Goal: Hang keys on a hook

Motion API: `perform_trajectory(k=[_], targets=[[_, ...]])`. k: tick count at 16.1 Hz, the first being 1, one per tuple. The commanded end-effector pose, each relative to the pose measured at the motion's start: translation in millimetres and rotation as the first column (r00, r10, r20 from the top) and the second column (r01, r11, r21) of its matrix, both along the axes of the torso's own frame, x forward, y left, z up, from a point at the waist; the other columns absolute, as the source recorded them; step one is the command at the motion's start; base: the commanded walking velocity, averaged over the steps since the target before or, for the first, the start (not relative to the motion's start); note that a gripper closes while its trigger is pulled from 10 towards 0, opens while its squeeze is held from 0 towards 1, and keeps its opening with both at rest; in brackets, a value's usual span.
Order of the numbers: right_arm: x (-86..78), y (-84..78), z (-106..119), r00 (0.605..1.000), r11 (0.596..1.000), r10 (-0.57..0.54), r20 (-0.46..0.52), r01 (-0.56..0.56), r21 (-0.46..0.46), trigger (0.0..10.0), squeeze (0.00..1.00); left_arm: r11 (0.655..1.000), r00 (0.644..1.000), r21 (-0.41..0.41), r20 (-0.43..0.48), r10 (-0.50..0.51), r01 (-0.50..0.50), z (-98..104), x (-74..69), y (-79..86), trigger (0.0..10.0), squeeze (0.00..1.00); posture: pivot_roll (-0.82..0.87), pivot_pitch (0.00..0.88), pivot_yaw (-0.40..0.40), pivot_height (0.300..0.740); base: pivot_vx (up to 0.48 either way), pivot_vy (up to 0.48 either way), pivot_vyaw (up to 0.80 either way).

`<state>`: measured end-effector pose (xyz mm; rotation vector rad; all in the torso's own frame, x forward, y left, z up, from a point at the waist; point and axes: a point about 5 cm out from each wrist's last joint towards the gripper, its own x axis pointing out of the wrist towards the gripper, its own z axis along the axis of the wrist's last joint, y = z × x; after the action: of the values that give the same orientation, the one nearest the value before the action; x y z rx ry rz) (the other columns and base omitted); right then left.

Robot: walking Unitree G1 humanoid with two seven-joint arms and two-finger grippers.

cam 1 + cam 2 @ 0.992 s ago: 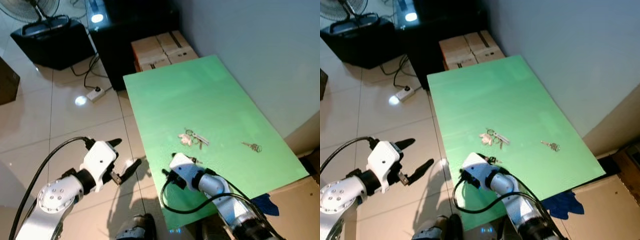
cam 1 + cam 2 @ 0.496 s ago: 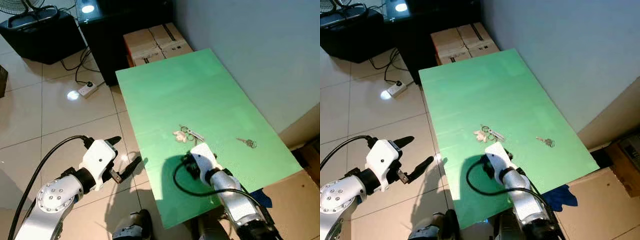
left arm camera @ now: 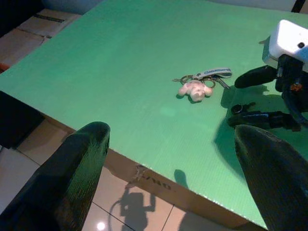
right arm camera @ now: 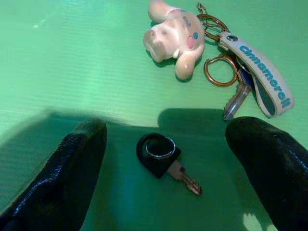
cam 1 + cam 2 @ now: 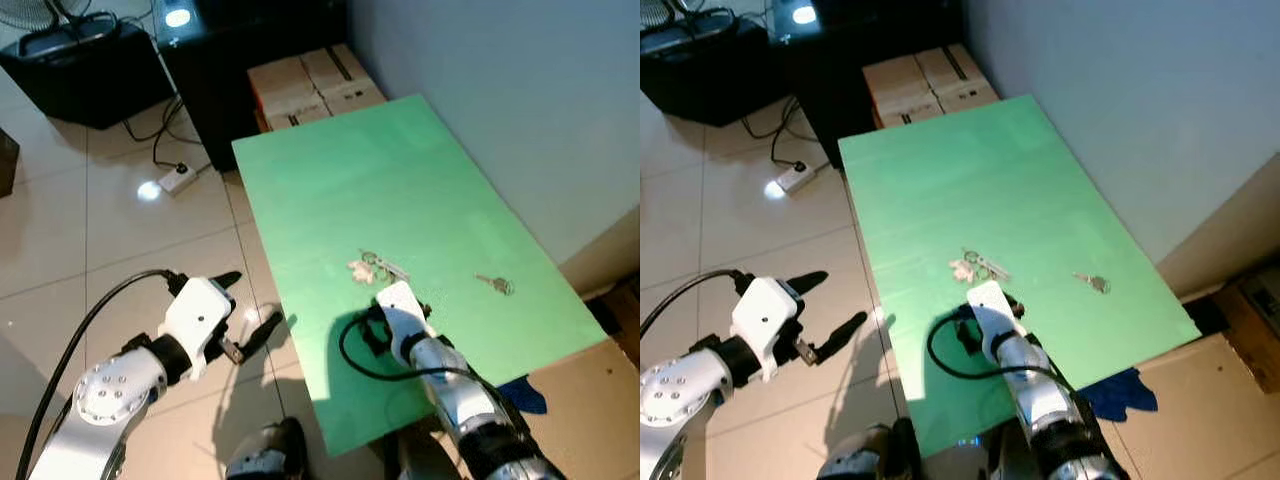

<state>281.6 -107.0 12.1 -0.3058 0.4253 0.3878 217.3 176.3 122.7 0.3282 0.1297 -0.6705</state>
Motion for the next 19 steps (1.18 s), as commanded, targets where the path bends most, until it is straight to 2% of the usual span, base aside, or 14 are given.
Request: perform_trajectory(k=[1, 4, 5, 9, 12, 13, 14, 15, 19], targets=[[-3.8, 1.0, -6, 0.999, 1.0, 0.027, -0.024, -0.027, -0.014, 10.0, 0.0, 1.0, 1.0, 0.004, -0.005, -0.006, 0.006, 1, -2.0, 0.8, 10.0, 0.0, 0.09, 0.229, 0.103, 0.74, 0.0, 0.0, 0.0], [-6.6, -2.9, -10, 0.987, 0.989, 0.135, -0.084, -0.139, -0.041, 10.0, 0.0, 1.0, 1.0, 0.004, -0.009, -0.007, 0.007, 1, -3.8, 1.1, 10.0, 0.0, 0.09, 0.23, 0.1, 0.74, 0.0, 0.0, 0.0], [-11.0, -3.7, -14, 0.969, 0.975, 0.214, -0.119, -0.22, -0.036, 10.0, 0.0, 1.0, 1.0, 0.005, -0.011, -0.007, 0.007, 1, -4.3, 1.4, 10.0, 0.0, 0.09, 0.231, 0.101, 0.74, 0.0, 0.0, 0.0], [-7.3, -6.6, -13, 0.967, 0.972, 0.23, -0.105, -0.235, -0.031, 10.0, 0.0, 1.0, 1.0, 0.007, -0.012, -0.01, 0.01, 1, -4.3, 1.9, 10.0, 0.0, 0.09, 0.232, 0.106, 0.74, 0.0, 0.0, 0.0], [-4.2, -8.3, -13, 0.966, 0.969, 0.238, -0.103, -0.243, -0.036, 9.3, 0.0, 1.0, 1.0, 0.007, -0.016, -0.017, 0.017, 1, -5.4, 1.3, 10.0, 0.0, 0.1, 0.231, 0.109, 0.74, 0.0, 0.0, 0.0], [-4.1, -8.0, -14, 0.963, 0.968, 0.245, -0.109, -0.25, -0.03, 4.5, 0.0, 1.0, 1.0, 0.008, -0.02, -0.021, 0.022, 1, -6.1, 1.4, 10.0, 0.0, 0.1, 0.231, 0.108, 0.74, 0.0, 0.0, 0.0], [-4.3, -7.9, -15, 0.962, 0.967, 0.249, -0.112, -0.254, -0.028, 3.6, 0.0, 1.0, 0.999, 0.009, -0.022, -0.023, 0.023, 1, -6.3, 1.5, 10.0, 0.0, 0.1, 0.23, 0.108, 0.74, 0.0, 0.0, 0.0], [-4.8, -5.7, -15, 0.958, 0.964, 0.261, -0.117, -0.266, -0.026, 0.0, 0.0, 1.0, 0.999, 0.01, -0.025, -0.024, 0.025, 1, -7.2, 3.4, 10.0, 0.0, 0.1, 0.223, 0.108, 0.74, 0.0, 0.0, 0.0], [-5.4, -6.8, -17, 0.954, 0.961, 0.272, -0.129, -0.277, -0.021, 0.0, 0.0, 0.999, 0.999, 0.009, -0.029, -0.031, 0.031, 1, -6.4, 2.2, 10.0, 0.0, 0.1, 0.215, 0.111, 0.74, 0.0, 0.0, 0.0]])
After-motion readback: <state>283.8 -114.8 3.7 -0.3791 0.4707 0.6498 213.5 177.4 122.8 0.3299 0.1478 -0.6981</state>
